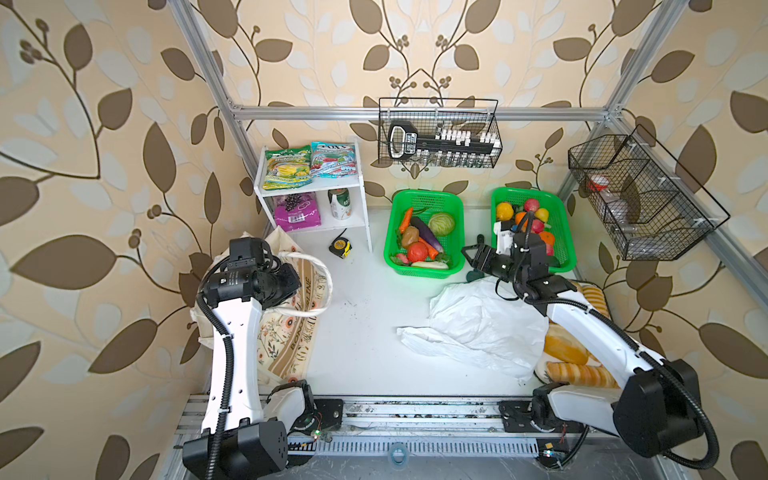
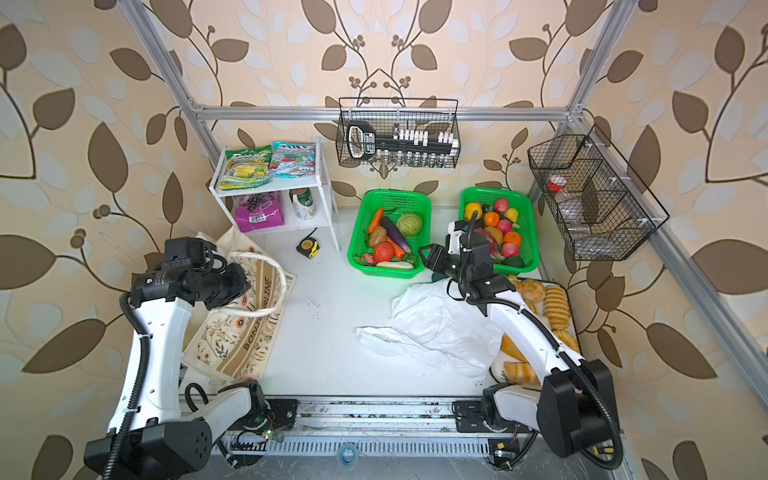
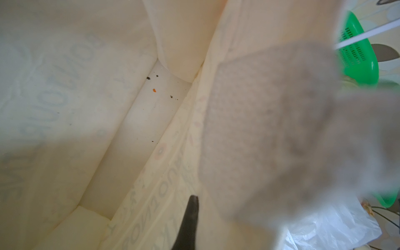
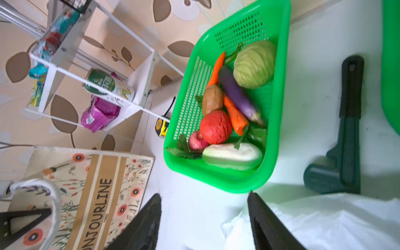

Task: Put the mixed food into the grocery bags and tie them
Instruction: 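Grasp the cream tote bag with the left gripper while the right gripper releases the basket, then lift the tote bag with the left gripper and open its mouth with the right gripper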

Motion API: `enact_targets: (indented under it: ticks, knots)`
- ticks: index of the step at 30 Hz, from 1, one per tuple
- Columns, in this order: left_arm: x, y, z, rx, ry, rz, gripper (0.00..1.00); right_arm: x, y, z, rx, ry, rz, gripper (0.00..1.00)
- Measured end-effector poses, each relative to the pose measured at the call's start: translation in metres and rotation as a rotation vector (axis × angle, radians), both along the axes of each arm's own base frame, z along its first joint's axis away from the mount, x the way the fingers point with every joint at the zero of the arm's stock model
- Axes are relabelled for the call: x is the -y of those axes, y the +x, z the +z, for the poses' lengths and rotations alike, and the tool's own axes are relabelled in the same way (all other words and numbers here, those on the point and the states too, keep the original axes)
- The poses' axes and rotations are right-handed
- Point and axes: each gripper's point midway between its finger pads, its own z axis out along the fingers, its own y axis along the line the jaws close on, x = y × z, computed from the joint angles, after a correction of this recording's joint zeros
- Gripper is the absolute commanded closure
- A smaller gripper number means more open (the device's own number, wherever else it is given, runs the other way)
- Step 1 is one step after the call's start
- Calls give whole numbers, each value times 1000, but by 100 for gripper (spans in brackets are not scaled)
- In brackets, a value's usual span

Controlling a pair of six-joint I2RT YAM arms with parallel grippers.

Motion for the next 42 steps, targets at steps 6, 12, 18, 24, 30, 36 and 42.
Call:
enact_targets:
  ticks: [6,12,18,24,30,36,42]
  knots:
    - [53,-16,11,24,-81,-117,99,-16,-38,-6,-34,53,38,35]
    - [130,-26,2,-16,-170,-278,98,-41,-57,0,-55,104,87,35]
    - [195,-17,-4,-75,-179,-399,93,-56,-65,6,-74,126,123,34]
    - [254,8,6,-67,-190,-472,87,-58,-66,15,-91,145,125,34]
    - [290,24,13,-50,-223,-533,59,-45,-75,19,-119,158,85,28]
    - [293,27,44,61,-214,-608,39,-42,-78,43,-89,184,83,27]
    - [259,15,103,289,-153,-602,19,-68,-87,74,-43,206,167,27]
